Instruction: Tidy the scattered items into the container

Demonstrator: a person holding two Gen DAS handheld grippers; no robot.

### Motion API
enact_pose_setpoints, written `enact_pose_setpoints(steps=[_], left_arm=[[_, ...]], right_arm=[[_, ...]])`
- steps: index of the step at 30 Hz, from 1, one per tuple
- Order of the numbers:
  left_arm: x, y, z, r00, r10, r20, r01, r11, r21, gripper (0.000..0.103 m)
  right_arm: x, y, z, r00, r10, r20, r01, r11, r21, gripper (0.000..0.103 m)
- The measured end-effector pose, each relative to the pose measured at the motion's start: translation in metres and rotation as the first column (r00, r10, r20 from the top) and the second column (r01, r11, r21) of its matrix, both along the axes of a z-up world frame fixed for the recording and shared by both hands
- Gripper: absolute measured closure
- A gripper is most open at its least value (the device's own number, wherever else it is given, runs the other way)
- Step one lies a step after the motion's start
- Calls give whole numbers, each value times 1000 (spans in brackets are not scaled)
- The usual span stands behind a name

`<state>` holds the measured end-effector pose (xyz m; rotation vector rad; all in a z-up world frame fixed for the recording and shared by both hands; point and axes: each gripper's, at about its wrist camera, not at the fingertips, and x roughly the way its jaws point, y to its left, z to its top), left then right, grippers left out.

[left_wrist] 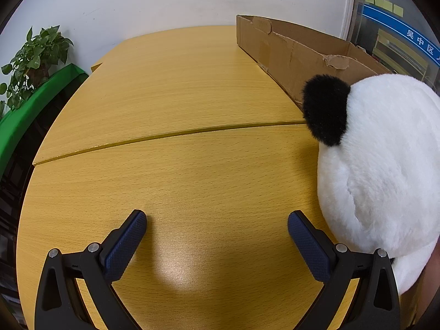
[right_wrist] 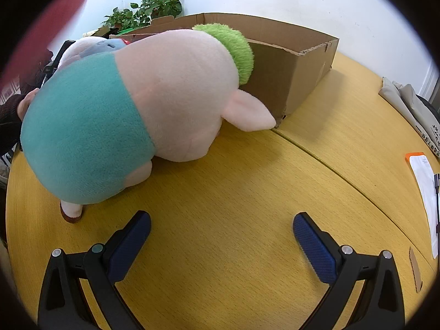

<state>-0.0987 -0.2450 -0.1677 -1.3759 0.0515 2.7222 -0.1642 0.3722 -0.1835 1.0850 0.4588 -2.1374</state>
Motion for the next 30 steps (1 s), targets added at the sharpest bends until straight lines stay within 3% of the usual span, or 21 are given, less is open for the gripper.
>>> enact_pose_setpoints(steps=[30], left_arm=[[0, 0, 0, 1000, 11, 0, -11, 1000, 0, 0]], right_arm=[[0, 0, -1, 1000, -17, -2, 17, 1000, 0, 0]])
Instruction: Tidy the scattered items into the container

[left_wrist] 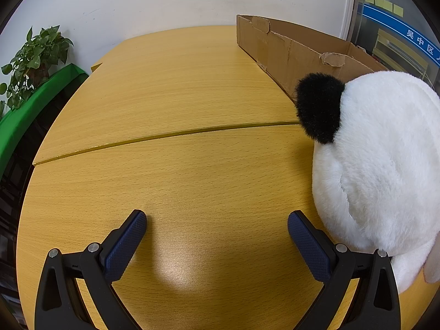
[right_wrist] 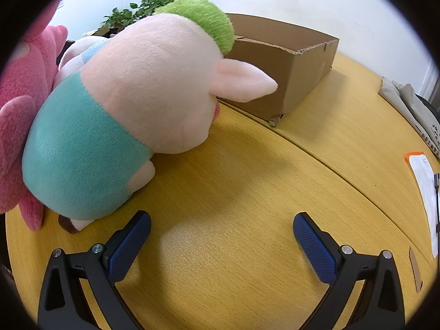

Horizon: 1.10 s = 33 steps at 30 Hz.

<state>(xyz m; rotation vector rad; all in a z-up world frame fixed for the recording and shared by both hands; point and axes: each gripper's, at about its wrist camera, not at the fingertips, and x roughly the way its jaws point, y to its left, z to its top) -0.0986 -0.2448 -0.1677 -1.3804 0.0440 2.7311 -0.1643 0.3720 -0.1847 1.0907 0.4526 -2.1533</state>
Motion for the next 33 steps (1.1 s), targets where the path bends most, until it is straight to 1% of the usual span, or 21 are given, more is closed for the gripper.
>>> enact_pose_setpoints(steps=[2, 6, 8, 9, 12, 15, 16, 18, 20, 22, 24, 26, 28, 29, 31, 33], left_arm=[[-1, 0, 0, 1000, 5, 0, -5, 1000, 1, 0], [6, 5, 0, 999, 48, 7, -48, 999, -3, 0], [15, 9, 0, 998, 57, 14, -57, 998, -3, 0], [23, 12, 1, 998, 69, 6, -69, 998, -6, 0], [56, 21, 12, 992, 115, -60, -116, 993, -11, 0], [93, 33, 37, 977, 157, -147, -157, 988, 13, 0], [105, 38, 48, 969, 167, -180, -165, 986, 30, 0], [131, 54, 73, 953, 177, -247, -166, 984, 64, 0], [153, 76, 96, 937, 165, -309, -149, 986, 74, 0], [172, 102, 114, 922, 133, -364, -116, 991, 68, 0], [186, 128, 126, 915, 71, -398, -49, 997, 65, 0], [198, 154, 131, 914, 5, -406, 29, 996, 78, 0], [197, 168, 132, 912, -45, -407, 90, 992, 92, 0], [198, 177, 132, 911, -65, -408, 114, 989, 97, 0], [205, 194, 132, 908, -96, -407, 151, 983, 104, 0], [209, 204, 133, 907, -114, -405, 180, 975, 128, 0]], right_arm=[[0, -2, 0, 1000, -29, 0, 29, 1000, -1, 0], [6, -8, -1, 991, -134, -3, 134, 991, 2, 0], [15, -7, -1, 974, -225, -3, 225, 974, 2, 0], [20, -6, -1, 967, -256, -2, 256, 967, 3, 0], [42, -6, 0, 948, -318, 4, 318, 948, 7, 0], [73, -8, 1, 941, -338, -2, 338, 941, 20, 0], [82, -8, 2, 936, -352, -26, 353, 935, 24, 0], [107, -11, 9, 907, -410, -99, 413, 911, 16, 0], [130, -12, 23, 883, -455, -119, 454, 890, -36, 0], [157, -15, 46, 860, -489, -143, 475, 871, -123, 0], [181, -20, 71, 846, -502, -179, 470, 861, -193, 0], [199, -26, 92, 828, -515, -223, 467, 853, -233, 0], [218, -32, 110, 807, -536, -248, 477, 840, -259, 0], [225, -35, 118, 799, -548, -248, 483, 831, -277, 0], [230, -41, 126, 794, -562, -233, 487, 817, -308, 0], [233, -48, 129, 791, -571, -218, 493, 807, -324, 0]])
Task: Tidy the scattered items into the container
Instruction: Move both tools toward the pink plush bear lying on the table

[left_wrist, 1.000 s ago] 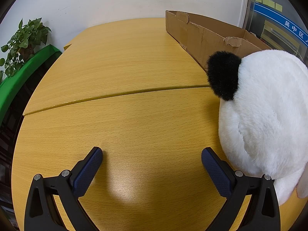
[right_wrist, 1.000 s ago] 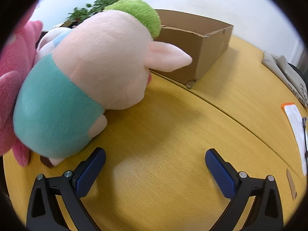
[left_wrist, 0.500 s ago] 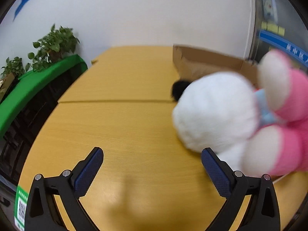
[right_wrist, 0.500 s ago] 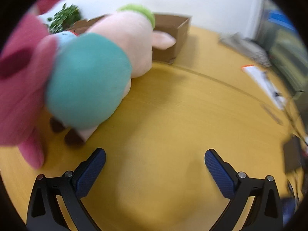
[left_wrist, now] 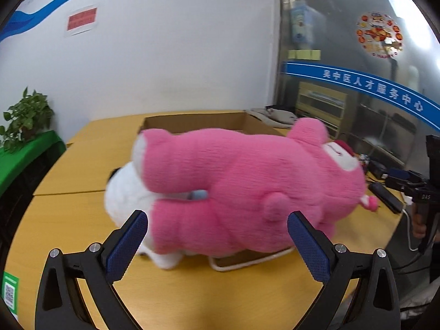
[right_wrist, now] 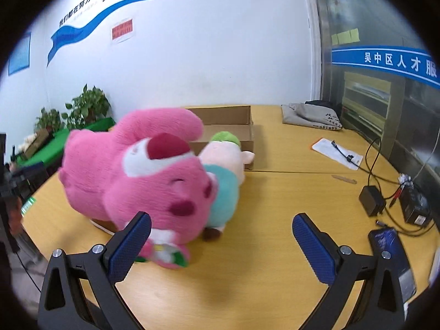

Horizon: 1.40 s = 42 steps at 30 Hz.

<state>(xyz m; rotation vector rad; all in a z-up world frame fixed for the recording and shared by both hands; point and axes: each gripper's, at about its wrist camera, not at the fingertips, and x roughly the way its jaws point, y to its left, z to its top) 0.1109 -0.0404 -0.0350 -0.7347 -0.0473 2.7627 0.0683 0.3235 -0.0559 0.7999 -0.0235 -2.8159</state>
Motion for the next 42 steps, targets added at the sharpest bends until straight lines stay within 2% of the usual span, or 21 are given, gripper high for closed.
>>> enact_pose_setpoints(steps=[3, 8, 11, 19, 29, 36, 42], left_arm=[[7, 11, 2, 1000, -21, 11, 20, 999, 25, 0], [31, 27, 6, 1000, 21, -11, -21, 1000, -17, 0], [42, 32, 6, 999, 33, -17, -33, 999, -11, 0], [54, 49, 4, 999, 7, -31, -7, 1000, -11, 0], [39, 56, -6, 1000, -21, -2, 21, 1000, -1, 0], [24, 44, -11, 1000, -21, 21, 20, 998, 54, 0], [-11, 37, -9, 998, -56, 30, 53, 994, 91, 0]], right_arm=[[3, -12, -5, 1000, -2, 12, 2, 1000, -17, 0], [20, -42, -2, 1000, -2, -16, 1, 1000, -21, 0], [34, -57, 3, 999, -9, -46, 9, 1000, -14, 0], [53, -73, 4, 998, -29, -54, 28, 1000, -10, 0], [56, -70, -5, 994, -85, -71, 81, 995, -62, 0], [49, -66, 1, 991, -78, -111, 68, 993, -94, 0], [25, -68, -2, 993, -25, -117, 23, 999, -23, 0]])
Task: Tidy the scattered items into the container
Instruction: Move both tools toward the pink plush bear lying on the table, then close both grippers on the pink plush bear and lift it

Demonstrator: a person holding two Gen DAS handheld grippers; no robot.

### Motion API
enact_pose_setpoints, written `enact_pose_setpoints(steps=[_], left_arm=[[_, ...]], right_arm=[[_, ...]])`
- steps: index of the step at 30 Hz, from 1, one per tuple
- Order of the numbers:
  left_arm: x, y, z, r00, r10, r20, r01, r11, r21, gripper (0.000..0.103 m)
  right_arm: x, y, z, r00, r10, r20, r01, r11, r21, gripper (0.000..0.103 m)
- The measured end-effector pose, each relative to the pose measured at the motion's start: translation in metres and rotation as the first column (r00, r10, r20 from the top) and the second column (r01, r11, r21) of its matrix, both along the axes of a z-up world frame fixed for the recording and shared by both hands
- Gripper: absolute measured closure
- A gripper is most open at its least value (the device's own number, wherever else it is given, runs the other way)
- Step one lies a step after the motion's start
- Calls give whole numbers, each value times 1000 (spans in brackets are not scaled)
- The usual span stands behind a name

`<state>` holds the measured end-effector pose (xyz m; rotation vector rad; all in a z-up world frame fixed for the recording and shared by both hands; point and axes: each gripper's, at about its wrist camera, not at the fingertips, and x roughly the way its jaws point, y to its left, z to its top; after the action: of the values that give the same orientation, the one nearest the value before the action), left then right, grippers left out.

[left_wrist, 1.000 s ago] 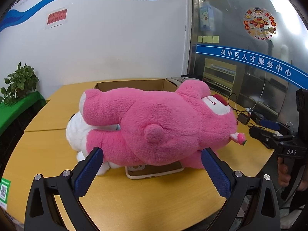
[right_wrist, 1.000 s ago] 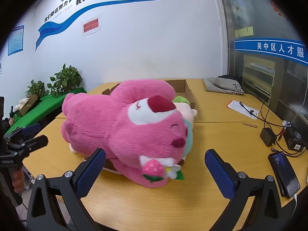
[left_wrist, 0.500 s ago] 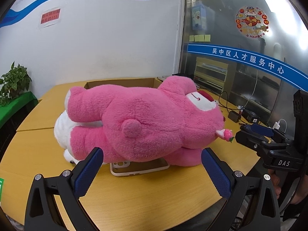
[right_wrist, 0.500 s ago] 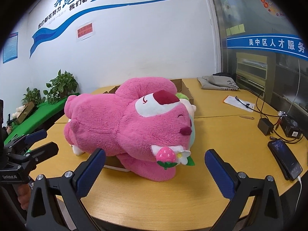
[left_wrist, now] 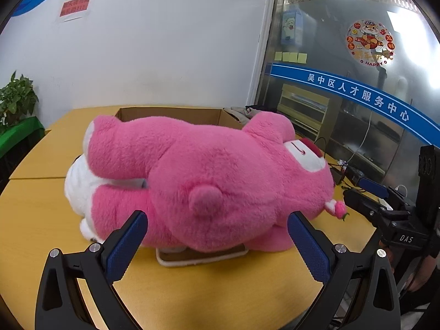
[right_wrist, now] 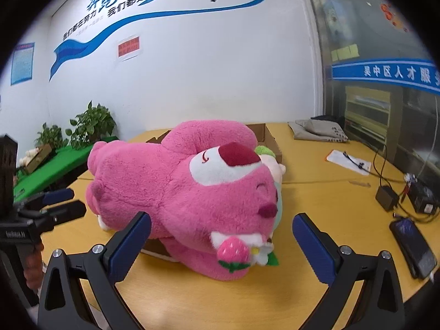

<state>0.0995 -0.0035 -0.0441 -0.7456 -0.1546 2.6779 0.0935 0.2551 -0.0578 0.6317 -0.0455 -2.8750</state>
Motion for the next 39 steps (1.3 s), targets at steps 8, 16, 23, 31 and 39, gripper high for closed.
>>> enact_pose_setpoints(steps=[8, 16, 23, 31, 39], left_arm=[[-74, -4, -12, 989, -100, 112, 97, 995, 28, 0], [-83, -19, -26, 976, -169, 136, 160, 984, 76, 15], [-73, -26, -17, 965, -219, 147, 206, 973, 99, 31], [-51, -27, 3, 970, -195, 145, 178, 976, 123, 37], [-45, -32, 54, 988, -149, 49, 142, 981, 129, 37]], right_arm=[[-90, 34, -1, 992, 63, 105, -47, 988, -147, 0], [-132, 30, -52, 942, 269, 201, -188, 918, -348, 0], [-110, 15, -42, 949, 264, 175, -216, 943, -254, 19], [-91, 16, -17, 958, 259, 126, -228, 949, -216, 27], [-99, 23, 17, 948, 309, 75, -280, 923, -262, 27]])
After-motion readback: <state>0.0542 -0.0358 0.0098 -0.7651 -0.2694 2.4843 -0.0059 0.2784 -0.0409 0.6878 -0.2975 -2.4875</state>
